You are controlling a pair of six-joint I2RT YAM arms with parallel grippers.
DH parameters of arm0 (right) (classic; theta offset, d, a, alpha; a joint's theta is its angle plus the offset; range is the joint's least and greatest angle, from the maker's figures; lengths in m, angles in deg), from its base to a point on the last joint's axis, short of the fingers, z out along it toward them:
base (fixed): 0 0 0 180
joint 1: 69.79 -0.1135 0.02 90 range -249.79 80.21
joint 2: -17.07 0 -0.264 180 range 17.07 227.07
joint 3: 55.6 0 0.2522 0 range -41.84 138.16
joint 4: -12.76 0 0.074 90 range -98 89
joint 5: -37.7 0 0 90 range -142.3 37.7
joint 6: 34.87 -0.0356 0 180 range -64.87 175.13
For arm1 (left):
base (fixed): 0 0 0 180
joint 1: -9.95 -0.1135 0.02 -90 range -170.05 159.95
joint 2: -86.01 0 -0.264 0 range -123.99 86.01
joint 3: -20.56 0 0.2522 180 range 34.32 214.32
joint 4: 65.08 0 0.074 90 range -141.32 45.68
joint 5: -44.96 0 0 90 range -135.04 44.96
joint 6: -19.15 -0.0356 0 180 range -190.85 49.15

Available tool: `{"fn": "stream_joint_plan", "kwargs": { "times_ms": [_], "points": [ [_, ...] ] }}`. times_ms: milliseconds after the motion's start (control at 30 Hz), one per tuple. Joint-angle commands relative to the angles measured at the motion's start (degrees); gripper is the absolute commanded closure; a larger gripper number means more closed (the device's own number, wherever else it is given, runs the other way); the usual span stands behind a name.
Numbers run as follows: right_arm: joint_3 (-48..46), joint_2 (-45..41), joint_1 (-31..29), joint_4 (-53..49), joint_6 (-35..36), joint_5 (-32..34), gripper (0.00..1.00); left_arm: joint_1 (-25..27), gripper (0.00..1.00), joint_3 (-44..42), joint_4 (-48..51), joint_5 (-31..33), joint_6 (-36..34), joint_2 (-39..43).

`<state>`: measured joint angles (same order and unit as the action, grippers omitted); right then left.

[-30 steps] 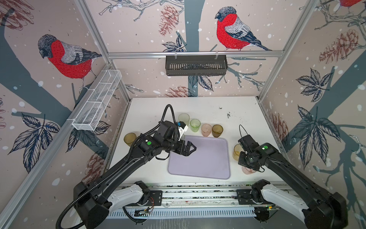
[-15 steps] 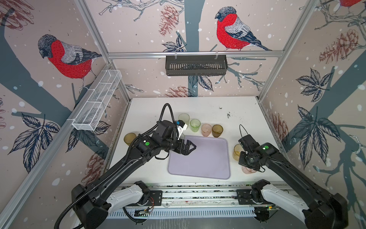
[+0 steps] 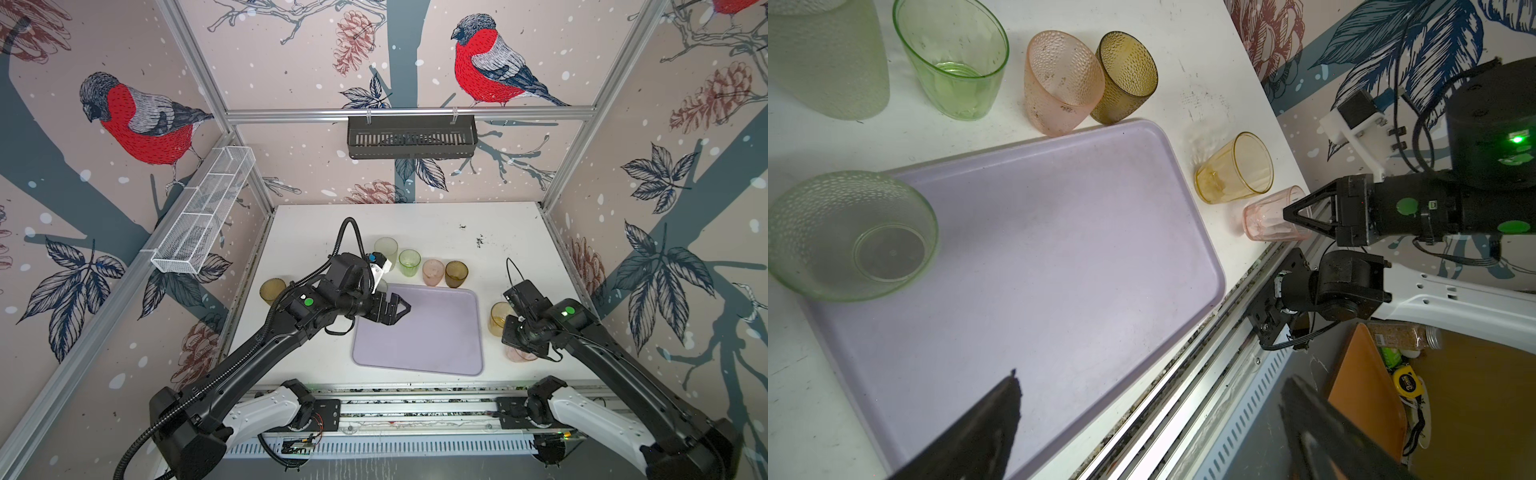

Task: Place the glasses into the tray
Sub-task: 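Close the right gripper on the pink cup's rim and lift it, then carry the pink cup with the right gripper over the tray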

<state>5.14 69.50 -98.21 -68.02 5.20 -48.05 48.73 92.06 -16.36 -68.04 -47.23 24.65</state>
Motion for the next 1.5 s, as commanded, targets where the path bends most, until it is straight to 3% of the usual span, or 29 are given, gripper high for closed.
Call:
{"fn": "stream_joint_plan", "kwargs": {
  "times_ms": [0, 533, 833, 1167, 1467],
  "points": [
    [1.94, -0.14, -0.28, -2.95, -1.37, 0.31, 1.0, -0.3, 0.03, 0.18, -2.79, 0.79, -0.44, -0.07],
    [20.66, 9.06, -2.17, -7.82, 0.75, 1.26, 1.0, -2.83, 0.03, 1.05, -1.71, 0.77, -0.93, 0.7],
    [31.07, 16.36, -8.06, -8.61, 0.1, 2.37, 1.0, -4.72, 0.03, 0.89, -1.57, 0.56, -0.93, 1.16],
    [49.23, 34.86, -20.64, -8.61, 0.74, 6.44, 1.0, -5.74, 0.03, 0.01, -0.51, 1.07, -0.36, 2.14],
    [64.6, 51.59, -25.09, -8.64, 7.68, 7.61, 1.0, -7.39, 0.03, 0.21, 2.37, 3.48, 0.82, 4.09]
  ]
}}
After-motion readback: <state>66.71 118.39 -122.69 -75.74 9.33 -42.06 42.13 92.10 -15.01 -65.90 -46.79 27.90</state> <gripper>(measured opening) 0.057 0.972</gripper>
